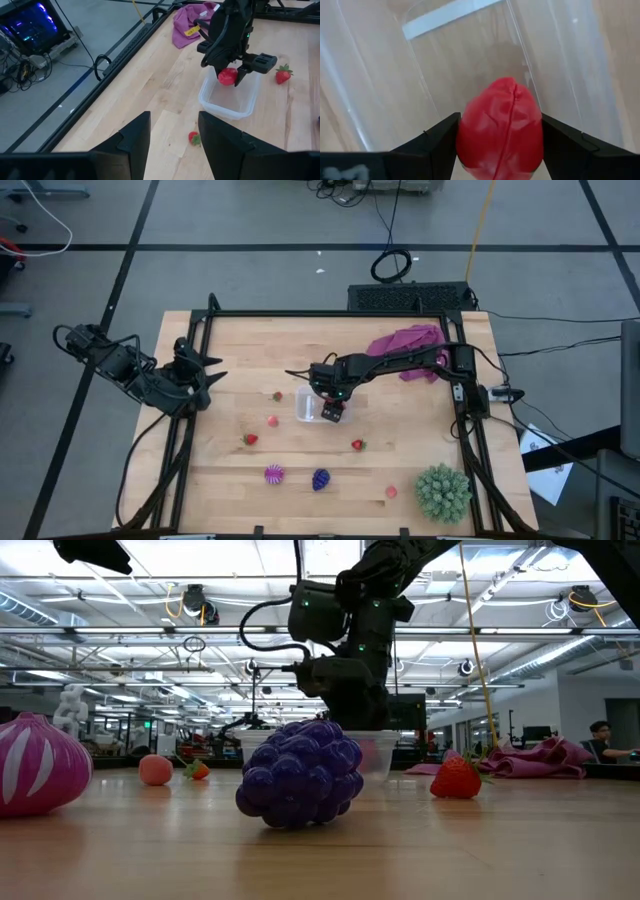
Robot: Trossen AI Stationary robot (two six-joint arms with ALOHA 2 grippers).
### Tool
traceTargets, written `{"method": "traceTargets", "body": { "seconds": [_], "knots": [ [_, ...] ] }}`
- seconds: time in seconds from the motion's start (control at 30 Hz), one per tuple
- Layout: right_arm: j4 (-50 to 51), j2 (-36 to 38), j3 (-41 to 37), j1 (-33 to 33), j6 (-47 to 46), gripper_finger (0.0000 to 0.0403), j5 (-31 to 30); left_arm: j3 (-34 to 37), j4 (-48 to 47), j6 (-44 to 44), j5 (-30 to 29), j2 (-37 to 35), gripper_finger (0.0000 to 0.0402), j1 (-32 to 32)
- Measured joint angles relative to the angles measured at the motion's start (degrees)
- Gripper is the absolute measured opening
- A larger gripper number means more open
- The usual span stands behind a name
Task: Pick and placing Produce into tupperware
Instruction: Put the red dragon fruit into the transparent container
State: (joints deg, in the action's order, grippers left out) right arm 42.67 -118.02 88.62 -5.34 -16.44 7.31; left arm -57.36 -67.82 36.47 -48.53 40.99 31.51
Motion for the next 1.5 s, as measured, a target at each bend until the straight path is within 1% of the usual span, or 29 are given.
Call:
{"method": "traceTargets", "body": {
  "seconds": [0.3, 0.63, 0.67, 0.73, 0.83, 1.13, 1.5],
  "knots": [
    [-2.8, 0.2, 0.0, 0.0, 2.6, 0.0236, 0.1, 0.0, 0.1, -0.2, -0.6, 0.0, 0.0170, 0.0],
    [-3.3, 0.3, 0.0, 0.0, 0.3, 0.0235, 0.4, 0.0, 0.0, -0.3, -0.7, 0.0, 0.0170, 0.0],
    [-3.7, 0.3, 0.0, -0.1, -0.2, 0.0235, 0.7, 0.0, 0.0, -0.3, -0.7, 0.0, 0.0170, 0.0],
    [-4.8, 0.3, 0.0, -0.4, -1.2, 0.0235, 3.3, 0.0, 0.0, -0.3, -0.7, 0.0, 0.0170, 0.0],
    [-5.8, 0.3, 0.0, -0.5, -1.9, 0.0236, 4.8, 0.0, 0.0, -0.3, -0.7, 0.0, 0.0170, 0.0],
    [-5.6, 0.3, 0.0, -0.1, 0.6, 0.0236, 5.0, 0.0, 0.0, -0.3, -0.9, 0.0, 0.0170, 0.0],
    [-5.6, 0.3, 0.0, -0.2, 1.5, 0.0236, 5.0, 0.0, 0.0, -0.2, -1.1, 0.0, 0.0170, 0.0]
  ]
}}
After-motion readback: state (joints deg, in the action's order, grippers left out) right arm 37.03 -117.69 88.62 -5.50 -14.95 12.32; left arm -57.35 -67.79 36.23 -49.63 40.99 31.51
